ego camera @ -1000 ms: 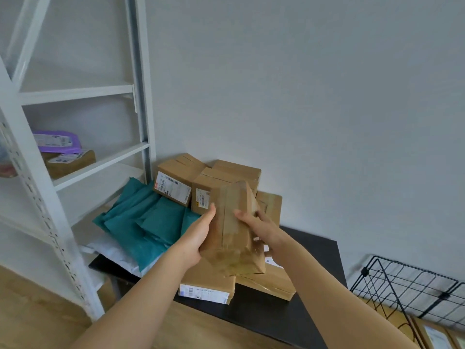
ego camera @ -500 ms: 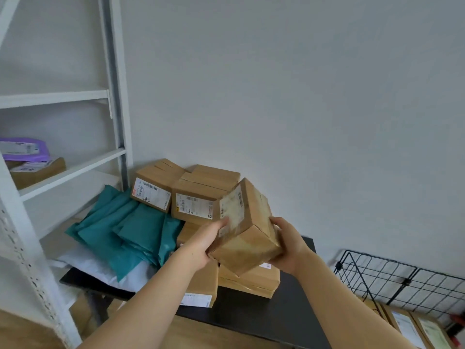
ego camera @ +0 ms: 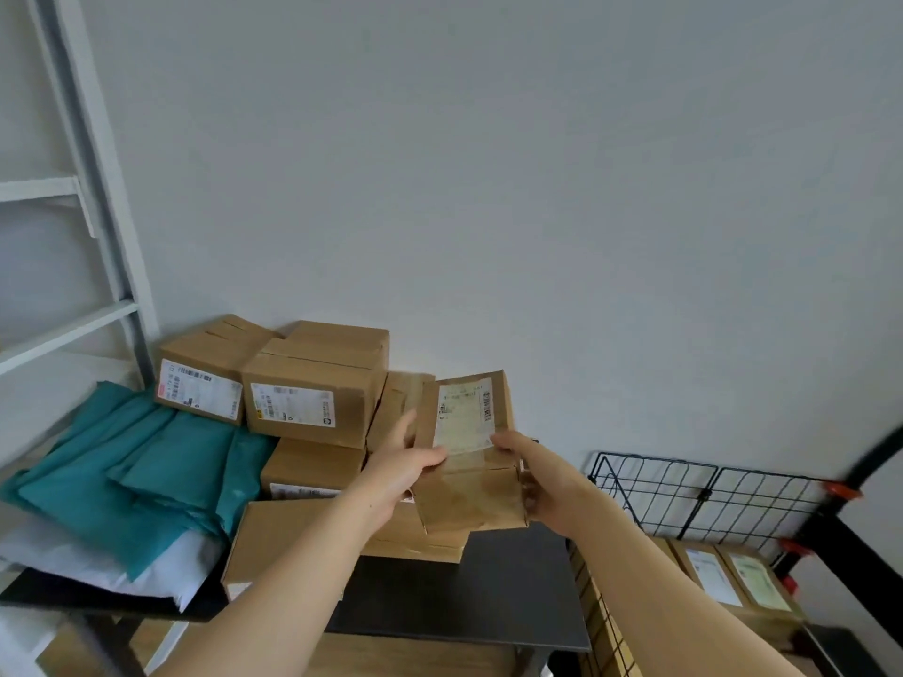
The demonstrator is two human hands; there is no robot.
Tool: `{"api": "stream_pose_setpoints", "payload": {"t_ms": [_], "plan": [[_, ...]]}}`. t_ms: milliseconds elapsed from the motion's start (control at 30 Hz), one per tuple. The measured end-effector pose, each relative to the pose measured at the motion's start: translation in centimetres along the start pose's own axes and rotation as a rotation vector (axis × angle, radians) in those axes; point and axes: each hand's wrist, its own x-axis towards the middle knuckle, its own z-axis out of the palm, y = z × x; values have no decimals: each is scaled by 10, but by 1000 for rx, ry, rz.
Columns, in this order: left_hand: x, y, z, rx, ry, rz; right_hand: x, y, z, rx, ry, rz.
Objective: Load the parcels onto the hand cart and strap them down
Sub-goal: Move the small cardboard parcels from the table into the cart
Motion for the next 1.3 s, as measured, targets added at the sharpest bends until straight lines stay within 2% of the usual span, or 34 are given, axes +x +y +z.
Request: {"api": "stream_pose_setpoints", "payload": {"t_ms": [200, 433, 800, 1033, 1300], "plan": [[13, -1, 82, 39, -36, -25, -22, 21, -84, 126, 37, -85], [13, -19, 196, 30, -136, -177, -39, 60, -196, 152, -4, -173], [31, -35, 388, 112, -252, -188, -38, 106, -389, 248, 66, -186], [58, -55, 477, 160, -325, -245, -18, 133, -480, 312, 116, -133], [140, -75, 540, 177, -370, -326, 52, 141, -543, 337, 214, -22]]}}
